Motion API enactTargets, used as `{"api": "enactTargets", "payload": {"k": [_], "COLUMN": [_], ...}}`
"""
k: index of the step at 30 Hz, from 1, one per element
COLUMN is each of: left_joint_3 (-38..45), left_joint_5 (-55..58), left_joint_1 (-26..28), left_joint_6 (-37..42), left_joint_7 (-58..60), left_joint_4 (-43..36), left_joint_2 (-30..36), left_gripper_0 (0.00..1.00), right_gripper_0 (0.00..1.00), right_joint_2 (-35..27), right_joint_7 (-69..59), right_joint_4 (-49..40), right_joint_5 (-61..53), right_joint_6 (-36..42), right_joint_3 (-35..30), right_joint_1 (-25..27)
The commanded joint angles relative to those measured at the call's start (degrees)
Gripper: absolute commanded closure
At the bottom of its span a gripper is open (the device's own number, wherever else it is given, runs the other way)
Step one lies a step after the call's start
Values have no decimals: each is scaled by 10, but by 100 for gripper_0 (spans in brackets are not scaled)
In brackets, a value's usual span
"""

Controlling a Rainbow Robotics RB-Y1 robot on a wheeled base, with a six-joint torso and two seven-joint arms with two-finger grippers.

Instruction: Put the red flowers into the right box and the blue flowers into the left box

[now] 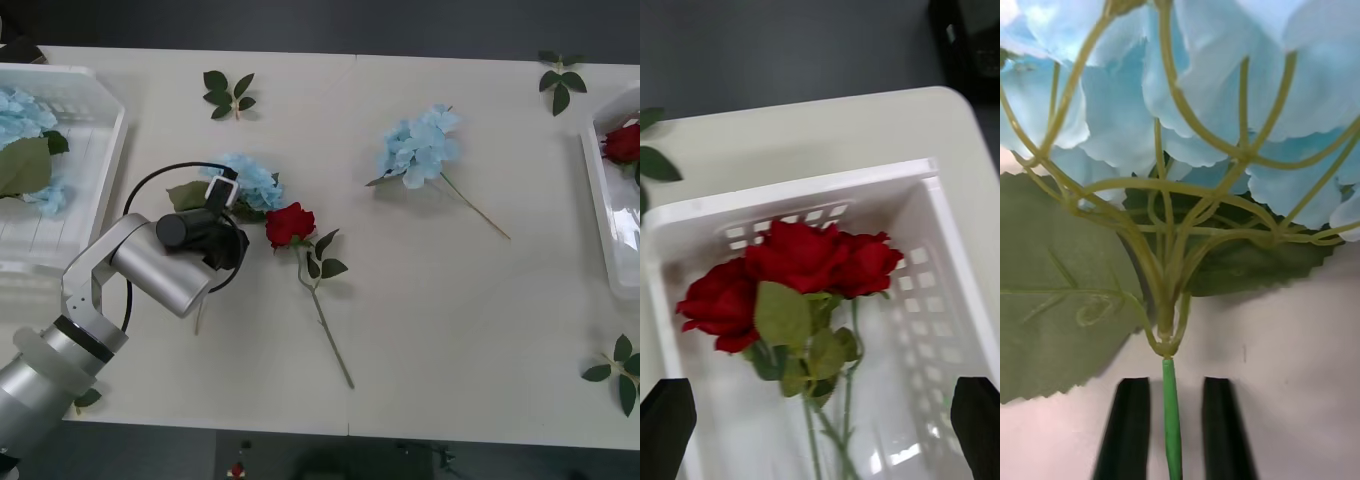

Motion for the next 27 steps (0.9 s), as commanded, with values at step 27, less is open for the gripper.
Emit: {"api": "enactTargets", "payload": {"k": [27], "left_joint_3": [406], "left_joint_5": [183], "left_joint_1": [-8], "left_joint_6": [196], "left_joint_7": [3], "left_joint_4": [-302], "left_joint_2": [177], "left_gripper_0": [100], "right_gripper_0": [0], "right_joint_2": [199], "right_joint_7": [364], "right_joint_4": [-93], "right_joint_5": [-146], "right_joint_6": [-18], "right_joint_3": [-3], "right_joint_1": [34]}}
